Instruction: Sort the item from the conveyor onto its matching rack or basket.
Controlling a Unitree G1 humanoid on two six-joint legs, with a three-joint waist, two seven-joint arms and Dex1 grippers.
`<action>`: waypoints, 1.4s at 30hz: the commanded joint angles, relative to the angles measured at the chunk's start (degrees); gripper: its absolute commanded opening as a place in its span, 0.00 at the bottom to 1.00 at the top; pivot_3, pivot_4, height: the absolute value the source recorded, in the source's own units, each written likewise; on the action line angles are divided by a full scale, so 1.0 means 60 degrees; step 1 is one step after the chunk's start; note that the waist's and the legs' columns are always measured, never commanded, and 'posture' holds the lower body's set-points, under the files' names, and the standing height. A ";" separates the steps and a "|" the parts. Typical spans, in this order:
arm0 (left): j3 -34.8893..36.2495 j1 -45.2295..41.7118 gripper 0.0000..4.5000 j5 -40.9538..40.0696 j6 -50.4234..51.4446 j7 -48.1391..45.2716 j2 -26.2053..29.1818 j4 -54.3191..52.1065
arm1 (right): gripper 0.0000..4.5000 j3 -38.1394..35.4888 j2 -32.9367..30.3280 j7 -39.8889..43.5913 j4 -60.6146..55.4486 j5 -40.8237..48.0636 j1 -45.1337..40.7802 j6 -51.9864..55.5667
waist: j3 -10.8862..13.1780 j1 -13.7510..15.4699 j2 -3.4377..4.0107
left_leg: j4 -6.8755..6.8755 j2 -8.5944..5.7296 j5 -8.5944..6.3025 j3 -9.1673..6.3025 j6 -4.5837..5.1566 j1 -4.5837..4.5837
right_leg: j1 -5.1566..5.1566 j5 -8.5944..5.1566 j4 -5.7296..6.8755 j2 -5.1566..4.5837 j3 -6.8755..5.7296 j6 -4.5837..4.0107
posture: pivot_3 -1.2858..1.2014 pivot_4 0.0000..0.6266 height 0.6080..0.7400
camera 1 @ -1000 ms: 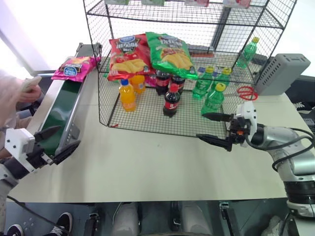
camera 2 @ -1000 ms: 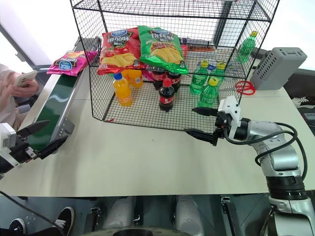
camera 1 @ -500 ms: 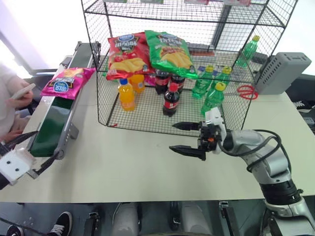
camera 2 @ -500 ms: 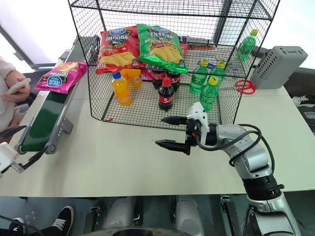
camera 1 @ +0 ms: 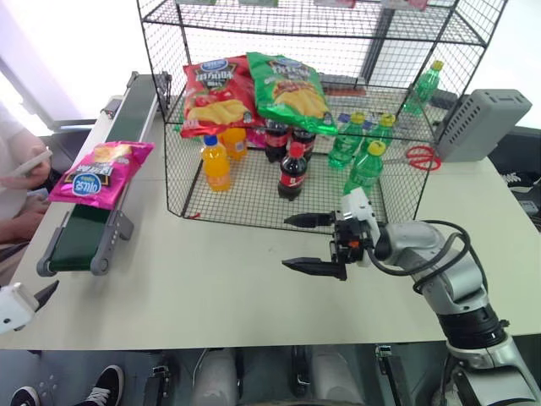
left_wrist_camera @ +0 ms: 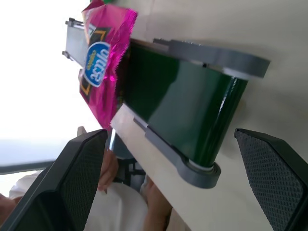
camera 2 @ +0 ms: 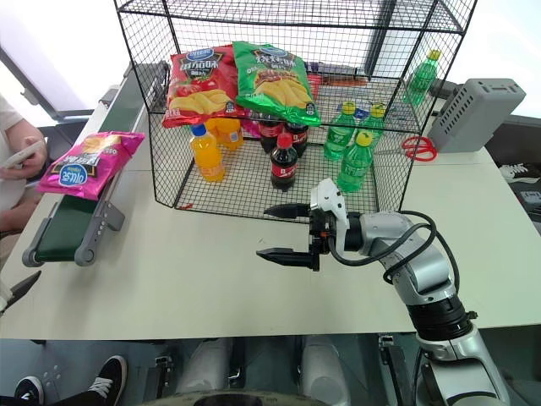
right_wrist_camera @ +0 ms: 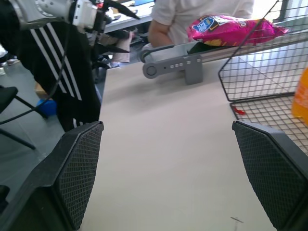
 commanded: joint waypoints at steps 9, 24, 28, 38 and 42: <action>-0.0619 -0.0348 1.00 0.0176 -0.0110 0.0658 0.0405 0.0256 | 0.99 -0.0121 0.0199 -0.0137 -0.0030 -0.0450 0.0037 -0.0969 | -0.0001 -0.0013 -0.0001 | 0.0000 -0.0001 0.0000 0.0005 0.0000 0.0001 | -0.0002 0.0002 0.0006 0.0003 0.0001 0.0000 | 0.52 0.24 1.00; -0.1426 -0.0517 0.89 -0.0441 0.0136 0.0446 0.0512 0.0202 | 1.00 -0.0226 0.0078 -0.0279 0.0185 -0.0778 0.0062 -0.1407 | -0.0003 -0.0026 -0.0004 | 0.0001 0.0000 0.0000 0.0012 0.0000 0.0004 | -0.0002 0.0005 0.0012 0.0008 0.0005 -0.0003 | 0.52 0.24 1.00; -0.1399 -0.0503 0.51 -0.0874 0.0269 0.0211 0.0491 0.0057 | 1.00 -0.0277 0.0067 -0.0299 0.0313 -0.0804 -0.0022 -0.1454 | -0.0003 -0.0018 -0.0005 | 0.0001 0.0001 0.0000 0.0016 0.0000 0.0006 | -0.0003 0.0005 0.0013 0.0008 0.0009 -0.0003 | 0.52 0.24 1.00; -0.0707 -0.0898 0.01 -0.4799 0.2751 -0.1191 -0.0026 -0.1631 | 1.00 -0.0811 0.0200 -0.0457 0.0299 0.0046 -0.0184 -0.1068 | -0.0005 -0.0013 -0.0009 | 0.0005 0.0002 0.0001 0.0017 -0.0001 0.0007 | -0.0002 0.0007 0.0022 0.0010 0.0014 -0.0004 | 0.52 0.24 1.00; 0.0070 -0.0475 0.01 -0.7756 0.5061 -0.2827 -0.0140 -0.2901 | 1.00 -0.1613 0.0484 -0.0830 -0.0069 0.1501 -0.0325 -0.0235 | -0.0005 -0.0050 -0.0010 | 0.0007 0.0012 0.0001 0.0020 -0.0002 0.0013 | -0.0002 0.0011 0.0026 0.0022 0.0026 -0.0011 | 0.52 0.24 1.00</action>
